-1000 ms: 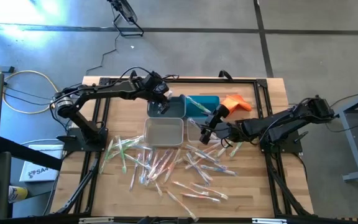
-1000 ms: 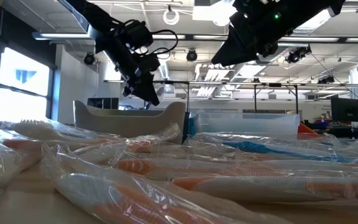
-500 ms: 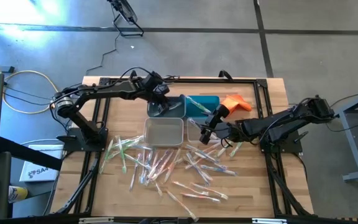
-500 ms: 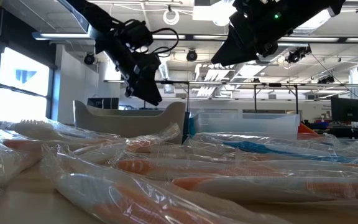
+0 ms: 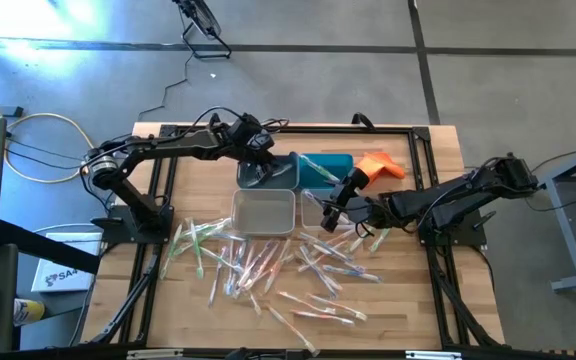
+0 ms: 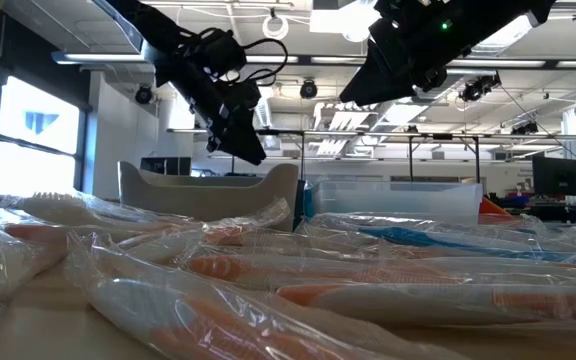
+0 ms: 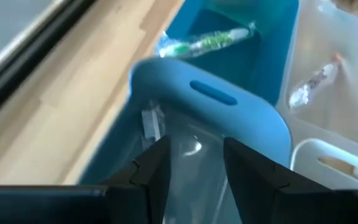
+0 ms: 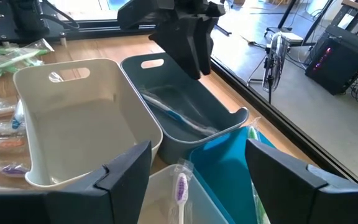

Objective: Pick & Place Toothbrushes
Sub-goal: Put the blue toothbrush into the dark blue bin

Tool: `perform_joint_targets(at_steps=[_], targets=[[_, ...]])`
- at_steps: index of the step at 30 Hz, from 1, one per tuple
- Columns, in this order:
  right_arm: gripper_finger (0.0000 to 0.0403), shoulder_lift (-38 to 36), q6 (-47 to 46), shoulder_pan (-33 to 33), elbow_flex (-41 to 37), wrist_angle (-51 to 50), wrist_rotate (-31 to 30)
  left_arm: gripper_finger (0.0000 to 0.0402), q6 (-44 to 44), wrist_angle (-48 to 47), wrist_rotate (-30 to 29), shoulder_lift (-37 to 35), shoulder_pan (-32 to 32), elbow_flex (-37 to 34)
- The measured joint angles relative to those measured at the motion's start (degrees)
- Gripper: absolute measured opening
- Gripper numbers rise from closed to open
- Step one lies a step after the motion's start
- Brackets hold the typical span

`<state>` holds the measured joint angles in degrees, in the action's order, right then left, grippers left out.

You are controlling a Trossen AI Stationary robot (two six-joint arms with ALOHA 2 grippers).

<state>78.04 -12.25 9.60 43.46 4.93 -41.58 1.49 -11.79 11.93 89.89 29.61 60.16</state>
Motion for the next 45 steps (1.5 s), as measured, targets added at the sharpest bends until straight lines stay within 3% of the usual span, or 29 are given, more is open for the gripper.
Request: perform_joint_targets(at_steps=[15, 26, 37, 45], targets=[[0.0254, 0.00, 0.00, 0.00, 0.00, 0.00, -0.29, 0.0042, -3.02, 4.18, 0.12, -0.02, -0.46, 0.00], [0.0254, 0.00, -0.79, 0.00, 0.00, 0.00, -0.29, 0.0002, -3.76, 11.40, 4.96, -0.88, -0.50, -0.71], [0.0254, 0.00, -1.68, 0.00, 0.00, 0.02, -0.28, 0.0003, -3.84, 19.99, 6.94, -11.96, -3.25, -12.62], [0.0254, 0.00, -1.62, -0.02, 0.00, 0.02, -0.25, 0.0003, -4.79, 22.75, 0.77, -22.86, -9.35, -19.53]])
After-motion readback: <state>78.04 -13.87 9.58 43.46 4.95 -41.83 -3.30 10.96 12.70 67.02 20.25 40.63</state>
